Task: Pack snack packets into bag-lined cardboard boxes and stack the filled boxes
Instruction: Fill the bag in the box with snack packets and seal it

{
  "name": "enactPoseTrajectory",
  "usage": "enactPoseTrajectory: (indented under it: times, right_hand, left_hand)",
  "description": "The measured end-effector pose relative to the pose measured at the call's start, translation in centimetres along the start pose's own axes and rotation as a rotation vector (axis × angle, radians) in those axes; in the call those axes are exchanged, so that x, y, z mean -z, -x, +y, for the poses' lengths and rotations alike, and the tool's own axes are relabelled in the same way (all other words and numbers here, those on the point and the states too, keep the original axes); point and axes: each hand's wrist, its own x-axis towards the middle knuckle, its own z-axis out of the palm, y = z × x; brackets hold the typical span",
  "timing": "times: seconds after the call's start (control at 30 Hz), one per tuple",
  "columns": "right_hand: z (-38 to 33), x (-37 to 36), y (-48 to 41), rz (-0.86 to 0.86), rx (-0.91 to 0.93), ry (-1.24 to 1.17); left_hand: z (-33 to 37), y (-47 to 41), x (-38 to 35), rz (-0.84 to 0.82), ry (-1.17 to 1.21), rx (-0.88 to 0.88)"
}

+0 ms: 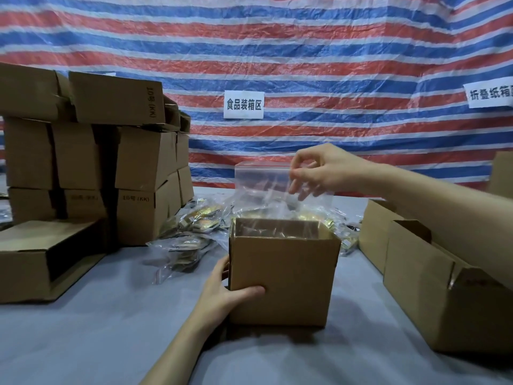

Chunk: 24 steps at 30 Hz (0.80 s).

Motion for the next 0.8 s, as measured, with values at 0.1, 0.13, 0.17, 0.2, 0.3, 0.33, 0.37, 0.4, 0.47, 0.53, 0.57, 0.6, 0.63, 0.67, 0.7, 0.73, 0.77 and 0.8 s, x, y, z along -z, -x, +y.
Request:
enactPoseTrajectory:
  times: [0.1, 0.13, 0.17, 0.2, 0.3, 0.33, 0.37, 0.4, 0.47, 0.53, 0.57, 0.6, 0.63, 0.67, 0.7, 0.73, 0.77, 0.8]
  right_hand:
    - [1.0, -1.6, 0.7, -0.175, -0.054, -0.11]
    - [1.2, -1.8, 0.8, -0.222, -0.046, -0.178]
    - [1.3, -1.7, 0.9, -0.238, -0.021, -0.246]
    - [1.2, -1.2, 0.8, -0.231, 0.01, -0.307]
    - [1.1, 0.3, 0.3, -0.166, 0.051, -0.476]
    - [1.3, 0.5, 0.2, -0.138, 0.039, -0.501]
    - [1.7, 0.3, 0.3, -0.116, 0.015, -0.49]
    - [2.3, -0.1, 0.5, -0.112, -0.02, -0.44]
    - [3.7, -1.3, 0.9, -0.166, -0.094, -0.229]
    - [4.5, -2.1, 1.3, -0.21, -0.117, -0.084]
    - [4.5, -2.0, 1.3, -0.203, -0.106, -0.1]
    - [4.4, -1.6, 1.3, -0.184, -0.093, -0.163]
    - [4.0, -1.1, 1.2, -0.159, -0.085, -0.242]
    - [3.8, -0.6, 1.1, -0.138, -0.085, -0.308]
    - [3.6, -0.3, 1.1, -0.128, -0.096, -0.353]
    - [3.6, -0.3, 1.0, -0.134, -0.123, -0.379]
    - [3.7, -0.6, 1.1, -0.149, -0.16, -0.385]
    - [3.8, -1.1, 1.1, -0.161, -0.203, -0.376]
  left_hand:
    - [-0.1, 0.0, 0.0, -0.01, 0.008, -0.003]
    - [-0.1, 0.1, 0.0, -0.013, 0.011, -0.005]
    - [0.0, 0.1, 0.0, -0.015, 0.009, -0.007]
    - [0.0, 0.1, 0.0, -0.012, 0.0, -0.011]
    - [0.0, -0.1, 0.0, 0.004, -0.024, -0.022]
    - [0.0, -0.1, 0.0, 0.004, -0.017, -0.017]
    - [0.0, -0.1, 0.0, -0.001, -0.004, -0.008]
    - [0.0, 0.0, 0.1, -0.008, 0.009, -0.001]
    - [-0.1, 0.0, 0.1, -0.018, 0.022, 0.004]
    - [-0.1, 0.1, 0.1, -0.018, 0.027, -0.001]
    - [0.0, 0.1, 0.0, -0.018, 0.028, -0.002]
    - [0.0, 0.1, 0.0, -0.018, 0.027, -0.003]
    - [0.0, 0.1, 0.0, -0.018, 0.023, -0.004]
    - [0.0, 0.1, 0.1, -0.018, 0.019, -0.002]
    - [0.0, 0.0, 0.1, -0.018, 0.017, 0.002]
    - [-0.1, 0.0, 0.1, -0.018, 0.016, 0.006]
    - [-0.1, 0.0, 0.1, -0.016, 0.013, 0.006]
    - [-0.2, 0.0, 0.1, -0.013, 0.008, 0.002]
